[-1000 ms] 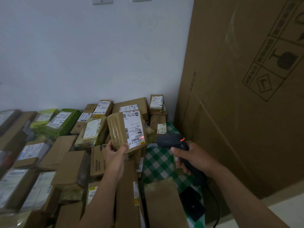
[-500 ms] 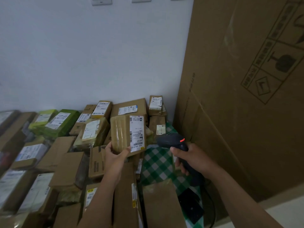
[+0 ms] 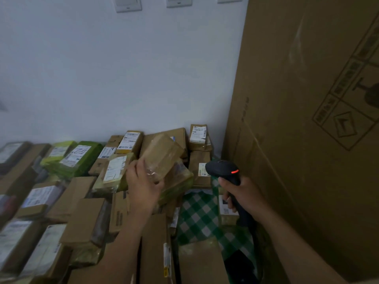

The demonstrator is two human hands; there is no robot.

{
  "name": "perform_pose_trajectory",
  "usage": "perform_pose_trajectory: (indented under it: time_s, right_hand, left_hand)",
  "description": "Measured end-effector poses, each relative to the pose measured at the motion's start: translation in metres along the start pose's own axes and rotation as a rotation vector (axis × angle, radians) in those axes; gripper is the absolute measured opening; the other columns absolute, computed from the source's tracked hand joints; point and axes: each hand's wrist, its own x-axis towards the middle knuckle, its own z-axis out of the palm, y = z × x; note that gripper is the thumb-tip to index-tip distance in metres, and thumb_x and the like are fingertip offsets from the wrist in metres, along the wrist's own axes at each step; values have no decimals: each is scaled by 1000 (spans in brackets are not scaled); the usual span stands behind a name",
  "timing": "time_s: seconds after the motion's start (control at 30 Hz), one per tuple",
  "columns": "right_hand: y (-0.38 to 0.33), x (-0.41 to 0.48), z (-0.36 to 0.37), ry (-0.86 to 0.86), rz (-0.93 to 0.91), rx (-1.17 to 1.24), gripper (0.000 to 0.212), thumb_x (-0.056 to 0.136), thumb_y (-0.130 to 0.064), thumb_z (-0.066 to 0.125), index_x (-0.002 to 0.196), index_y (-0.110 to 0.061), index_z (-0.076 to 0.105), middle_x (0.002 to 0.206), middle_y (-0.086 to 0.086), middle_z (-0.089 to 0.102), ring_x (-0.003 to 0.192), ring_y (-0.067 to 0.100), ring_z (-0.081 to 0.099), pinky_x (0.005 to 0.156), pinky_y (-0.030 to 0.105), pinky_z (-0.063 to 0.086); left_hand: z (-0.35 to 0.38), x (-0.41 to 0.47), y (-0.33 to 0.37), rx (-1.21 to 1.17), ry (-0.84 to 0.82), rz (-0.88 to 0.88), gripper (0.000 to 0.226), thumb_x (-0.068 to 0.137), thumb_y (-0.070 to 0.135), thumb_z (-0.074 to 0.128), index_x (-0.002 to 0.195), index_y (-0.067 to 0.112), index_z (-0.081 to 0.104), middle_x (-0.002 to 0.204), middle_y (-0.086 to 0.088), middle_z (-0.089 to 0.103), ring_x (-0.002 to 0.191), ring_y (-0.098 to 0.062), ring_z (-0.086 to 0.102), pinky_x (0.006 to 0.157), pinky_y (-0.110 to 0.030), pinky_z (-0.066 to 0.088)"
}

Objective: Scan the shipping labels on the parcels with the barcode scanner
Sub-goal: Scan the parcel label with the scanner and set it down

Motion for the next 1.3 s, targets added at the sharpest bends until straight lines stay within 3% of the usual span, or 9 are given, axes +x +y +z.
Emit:
perform_pose_trajectory:
  time_s: [0.17, 0.33, 0.47, 0.6, 0.73, 0.83, 0.93, 1.1, 1.3]
  right_hand:
    - [8, 17, 9, -41, -15, -43, 26, 93, -28, 64, 79, -7, 60, 56, 5, 60, 40, 16, 52, 42, 27, 43]
    - [13, 26, 8, -38, 11, -66, 27, 94, -28, 62, 77, -8, 59, 51, 1, 58, 39, 15, 51, 43, 26, 43]
    - [14, 27, 7, -7, 29, -65, 24, 93, -29, 62, 88, -6, 61, 67, 12, 62, 44, 16, 53, 42, 27, 44]
    - [17, 21, 2, 61, 68, -42, 25, 93, -29, 63, 83, -6, 59, 60, 9, 58, 41, 12, 51, 40, 23, 44]
    - [27, 14, -8, 163, 118, -5, 33, 90, -33, 66, 71, -7, 60, 54, 5, 58, 45, 16, 54, 46, 27, 45]
    - [43, 8, -17, 232, 166, -1, 35, 88, -36, 68, 69, -8, 60, 53, 4, 58, 46, 19, 54, 49, 30, 45]
    - [61, 1, -23, 275, 203, 15, 31, 89, -34, 68, 78, -5, 61, 58, 6, 58, 44, 17, 51, 43, 25, 41]
    - [93, -8, -32, 329, 274, 17, 38, 90, -32, 67, 92, 6, 62, 57, 7, 56, 41, 17, 50, 42, 26, 39]
    - [123, -9, -30, 346, 365, 49, 32, 90, -30, 67, 92, 2, 61, 61, 8, 56, 42, 16, 50, 44, 27, 39]
  left_hand:
    - [18, 2, -20, 297, -131, 234, 73, 75, 21, 81, 139, 16, 45, 141, -12, 40, 132, -33, 37, 107, -49, 41]
    - [25, 10, -26, 332, -224, 132, 73, 88, 29, 68, 150, 27, 29, 154, -3, 26, 144, -26, 20, 118, -49, 27]
    - [25, 18, -26, 408, -209, 173, 74, 88, 36, 68, 150, 21, 32, 150, -8, 36, 141, -29, 29, 121, -49, 18]
    - [21, 10, -17, 401, -193, 255, 73, 89, 40, 66, 150, 22, 32, 151, -7, 36, 144, -27, 27, 123, -47, 13]
    - [28, -6, -1, 407, -90, 408, 66, 87, 34, 68, 145, 16, 43, 144, -10, 47, 139, -29, 36, 120, -49, 20]
    - [51, -28, 13, 323, -63, 607, 55, 82, 25, 71, 132, 8, 58, 131, -13, 59, 126, -29, 50, 112, -46, 35]
    - [82, -57, 26, 159, -311, 609, 50, 84, 20, 70, 131, 6, 60, 128, -12, 60, 118, -30, 58, 102, -41, 49]
    - [139, -93, 39, 134, -857, 285, 72, 93, 42, 61, 153, 19, 28, 155, -3, 30, 140, -19, 32, 112, -29, 29]
    - [197, -93, 35, 343, -968, 450, 99, 87, 59, 62, 157, 15, 7, 165, -7, 0, 149, -28, 13, 120, -40, 21]
